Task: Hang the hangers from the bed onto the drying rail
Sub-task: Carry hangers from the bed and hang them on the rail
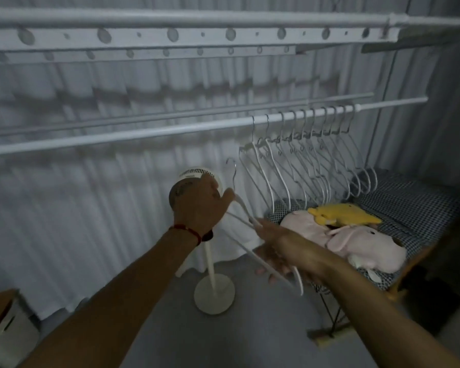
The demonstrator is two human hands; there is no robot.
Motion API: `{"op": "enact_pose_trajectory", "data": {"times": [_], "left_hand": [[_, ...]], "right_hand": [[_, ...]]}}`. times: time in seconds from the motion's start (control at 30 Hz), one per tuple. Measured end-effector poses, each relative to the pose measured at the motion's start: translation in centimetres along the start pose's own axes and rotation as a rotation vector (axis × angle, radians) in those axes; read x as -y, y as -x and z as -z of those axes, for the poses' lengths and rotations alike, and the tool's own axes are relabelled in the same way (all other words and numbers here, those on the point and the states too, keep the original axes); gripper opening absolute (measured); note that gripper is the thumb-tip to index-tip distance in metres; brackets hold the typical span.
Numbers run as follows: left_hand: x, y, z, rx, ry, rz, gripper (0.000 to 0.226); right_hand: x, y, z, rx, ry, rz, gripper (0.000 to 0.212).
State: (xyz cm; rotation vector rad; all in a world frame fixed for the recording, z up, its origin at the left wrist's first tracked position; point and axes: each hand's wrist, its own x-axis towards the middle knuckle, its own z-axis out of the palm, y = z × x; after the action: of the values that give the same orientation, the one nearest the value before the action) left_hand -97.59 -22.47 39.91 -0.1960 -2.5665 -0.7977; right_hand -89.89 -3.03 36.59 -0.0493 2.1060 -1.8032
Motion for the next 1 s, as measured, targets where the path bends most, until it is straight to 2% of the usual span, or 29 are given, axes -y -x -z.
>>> {"op": "enact_pose_trajectory", "data": {"times": [0.07, 0.13, 0.23, 0.33, 0.53, 1.0], "left_hand": [[0.8, -3.1, 1.5, -0.124, -0.041, -0.200, 0.031], [1.9, -6.8, 2.5, -0.246, -0.077, -0.375, 0.033], [3.7, -12.5, 3.3, -0.335, -0.283, -0.500, 0.042], [5.4, -16.7, 3.3, -0.259, -0.446, -0.485, 0.054], [7.3, -19.4, 2.9, -0.108, -0.485, -0.377, 0.068], [7.7, -20.1, 2.1, -0.132, -0.448, -0.380, 0.065]], "right_hand": [[2.6, -1.0, 0.6, -0.062, 0.018, 0.039, 0.040], [5.0, -1.8, 1.1, -0.127, 0.035, 0.067, 0.042], [8.0, -3.2, 1.7, -0.174, 0.088, 0.088, 0.043], [10.4, -5.3, 1.7, -0.205, 0.062, 0.071, 0.046], [12.4, -9.7, 2.1, -0.298, 0.047, 0.026, 0.052], [10.7, -13.6, 3.6, -0.247, 0.062, -0.069, 0.051]]}}
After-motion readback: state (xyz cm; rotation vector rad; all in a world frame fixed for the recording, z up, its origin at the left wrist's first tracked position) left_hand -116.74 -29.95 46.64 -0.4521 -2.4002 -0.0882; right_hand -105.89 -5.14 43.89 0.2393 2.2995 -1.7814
